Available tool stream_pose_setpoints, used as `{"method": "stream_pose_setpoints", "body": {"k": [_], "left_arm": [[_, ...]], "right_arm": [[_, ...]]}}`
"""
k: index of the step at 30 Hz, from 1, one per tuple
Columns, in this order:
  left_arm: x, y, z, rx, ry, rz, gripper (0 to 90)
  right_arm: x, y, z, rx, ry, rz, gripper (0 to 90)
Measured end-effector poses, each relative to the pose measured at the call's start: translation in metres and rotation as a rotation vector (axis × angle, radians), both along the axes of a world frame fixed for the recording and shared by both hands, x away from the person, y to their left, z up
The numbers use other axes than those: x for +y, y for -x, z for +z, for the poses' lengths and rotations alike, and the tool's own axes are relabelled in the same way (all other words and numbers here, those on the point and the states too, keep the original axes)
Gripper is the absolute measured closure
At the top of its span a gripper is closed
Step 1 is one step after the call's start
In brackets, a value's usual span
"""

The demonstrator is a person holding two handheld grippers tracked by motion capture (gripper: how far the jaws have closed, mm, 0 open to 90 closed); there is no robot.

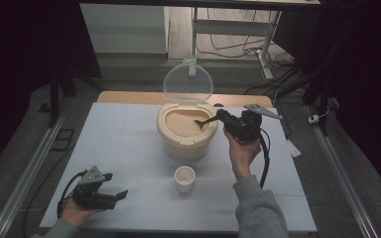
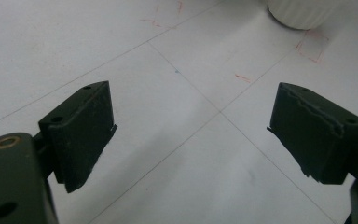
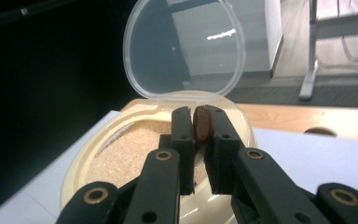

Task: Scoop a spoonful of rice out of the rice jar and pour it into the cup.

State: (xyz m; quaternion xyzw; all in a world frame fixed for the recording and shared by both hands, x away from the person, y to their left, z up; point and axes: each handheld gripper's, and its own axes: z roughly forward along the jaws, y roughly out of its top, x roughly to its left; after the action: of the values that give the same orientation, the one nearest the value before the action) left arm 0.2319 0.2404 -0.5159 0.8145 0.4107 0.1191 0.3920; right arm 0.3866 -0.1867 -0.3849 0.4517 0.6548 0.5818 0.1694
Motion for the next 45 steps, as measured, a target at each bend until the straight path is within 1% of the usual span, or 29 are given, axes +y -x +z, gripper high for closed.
{"method": "stream_pose_setpoints", "body": {"k": [2,6,8,11,13,16,18,20,21,23,25,27,28,32,34,35,38,41,43,45], "left_arm": [[0.0,0.0,0.0,0.002,0.001,-0.002,13.7],[-0.002,0.0,0.0,0.002,-0.002,-0.006,13.7],[-0.002,-0.001,0.0,0.001,0.0,-0.005,13.8],[-0.001,0.0,0.0,0.0,0.0,-0.005,13.8],[-0.001,0.0,0.001,-0.002,0.0,-0.006,13.8],[-0.001,0.0,0.001,-0.003,0.0,-0.005,13.9],[-0.001,0.0,0.001,-0.003,0.0,-0.007,13.9],[-0.002,0.0,0.001,-0.001,0.0,-0.004,13.9],[-0.002,0.0,0.001,-0.001,-0.001,-0.004,13.9],[-0.002,0.0,0.001,-0.003,-0.002,-0.005,13.9],[-0.002,-0.001,0.001,-0.005,-0.002,-0.006,14.0],[-0.002,-0.001,0.001,-0.006,-0.004,-0.008,14.0],[-0.002,0.0,0.001,-0.006,-0.003,-0.009,14.0],[-0.002,-0.001,0.001,-0.005,-0.002,-0.008,14.2],[-0.002,-0.002,0.001,-0.003,-0.002,-0.009,14.5],[-0.002,-0.002,0.001,-0.003,-0.002,-0.008,14.5],[-0.003,-0.001,0.002,-0.007,-0.001,-0.008,14.5],[-0.004,-0.001,0.002,-0.006,-0.003,-0.009,14.4],[-0.004,-0.001,0.002,-0.006,-0.003,-0.01,14.3],[-0.004,-0.001,0.001,-0.005,-0.003,-0.007,14.2]], "right_arm": [[-0.002,-0.002,-0.002,0.031,-0.038,-0.006,82.9],[0.0,-0.003,-0.001,0.048,-0.067,-0.018,82.2],[0.0,-0.002,-0.001,0.059,-0.091,-0.023,82.1],[-0.003,-0.004,-0.002,0.077,-0.102,-0.033,82.6],[-0.008,-0.004,-0.004,0.102,-0.156,-0.041,83.1],[-0.011,-0.005,-0.008,0.133,-0.205,-0.045,83.2],[-0.012,-0.006,-0.009,0.137,-0.212,-0.047,83.3],[-0.013,-0.006,-0.009,0.153,-0.22,-0.057,83.2],[-0.013,-0.007,-0.01,0.153,-0.232,-0.055,83.2],[-0.014,-0.007,-0.01,0.174,-0.239,-0.07,83.2],[-0.015,-0.008,-0.01,0.183,-0.258,-0.076,83.2],[-0.019,-0.009,-0.011,0.205,-0.276,-0.078,83.2],[-0.02,-0.008,-0.012,0.212,-0.29,-0.088,83.2],[-0.027,-0.009,-0.015,0.25,-0.34,-0.097,83.2],[-0.03,-0.01,-0.016,0.259,-0.372,-0.104,83.2],[-0.032,-0.01,-0.016,0.267,-0.376,-0.098,83.2],[-0.035,-0.009,-0.017,0.275,-0.408,-0.103,83.2],[-0.039,-0.008,-0.017,0.278,-0.428,-0.103,83.3],[-0.04,-0.007,-0.018,0.292,-0.439,-0.102,83.3],[-0.04,-0.008,-0.019,0.294,-0.452,-0.1,83.3]]}}
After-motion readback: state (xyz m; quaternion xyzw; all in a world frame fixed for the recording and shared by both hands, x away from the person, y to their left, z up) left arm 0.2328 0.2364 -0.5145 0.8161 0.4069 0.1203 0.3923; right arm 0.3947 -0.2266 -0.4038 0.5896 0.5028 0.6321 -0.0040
